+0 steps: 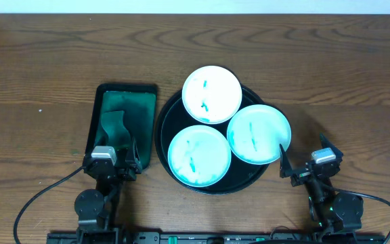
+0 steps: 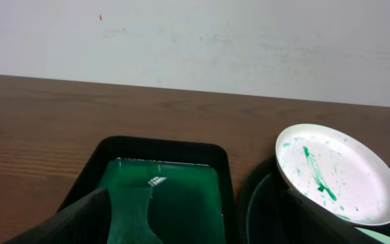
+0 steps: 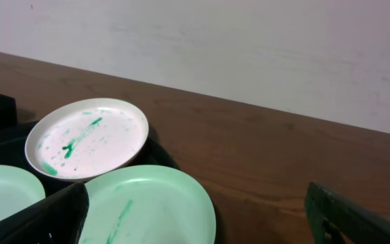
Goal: Clean dirty plates on tray and stack at the side
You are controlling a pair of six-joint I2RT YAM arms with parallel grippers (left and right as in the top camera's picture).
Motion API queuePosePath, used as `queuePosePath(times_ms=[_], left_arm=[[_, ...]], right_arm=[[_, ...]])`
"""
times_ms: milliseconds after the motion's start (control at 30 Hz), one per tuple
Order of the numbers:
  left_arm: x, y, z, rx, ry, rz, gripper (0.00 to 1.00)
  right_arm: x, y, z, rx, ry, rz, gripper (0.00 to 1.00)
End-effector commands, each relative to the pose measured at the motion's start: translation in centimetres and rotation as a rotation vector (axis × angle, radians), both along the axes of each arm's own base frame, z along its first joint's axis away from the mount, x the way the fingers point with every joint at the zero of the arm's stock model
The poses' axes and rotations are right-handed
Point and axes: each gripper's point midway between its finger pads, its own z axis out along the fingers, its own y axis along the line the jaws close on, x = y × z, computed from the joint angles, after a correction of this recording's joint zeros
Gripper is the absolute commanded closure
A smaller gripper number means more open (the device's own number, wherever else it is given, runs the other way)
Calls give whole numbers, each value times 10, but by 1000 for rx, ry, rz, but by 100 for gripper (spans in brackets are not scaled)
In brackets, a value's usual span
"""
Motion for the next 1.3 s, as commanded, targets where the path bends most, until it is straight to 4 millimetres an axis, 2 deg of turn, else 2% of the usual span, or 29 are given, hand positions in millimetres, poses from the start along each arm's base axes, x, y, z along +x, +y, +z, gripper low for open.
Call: queuePosePath(times_ms=[0,200,400,500,700,800,900,1067,1167,1267], left_arm=[[-1,-1,-14,16,40,-8,20],[0,-6,-7,13,13,-32,20],[-4,-27,-6,0,9,-161,20],[-7,-35,11,-20,-40,-207,20],[-11,-33,62,-77,-65,-192,20],[-7,-31,76,-95,61,-174,20],[-1,-31,82,-117,255,-167,20],[3,-31,88,-156,606,-146,20],[4,-31,91,-172,763,-136,20],[7,-31,89,-179,865,-131,20]], right_arm=[[-1,2,0,-6,-3,8,1],[-1,2,0,-6,-2,8,1],[-1,3,3,40,-5,11,1],[-2,7,26,121,-71,38,1],[-7,8,81,148,-93,47,1],[0,13,107,140,3,69,1],[11,28,124,136,190,139,1],[33,50,131,146,568,229,1],[53,53,135,145,664,224,1],[74,64,135,214,730,255,1]])
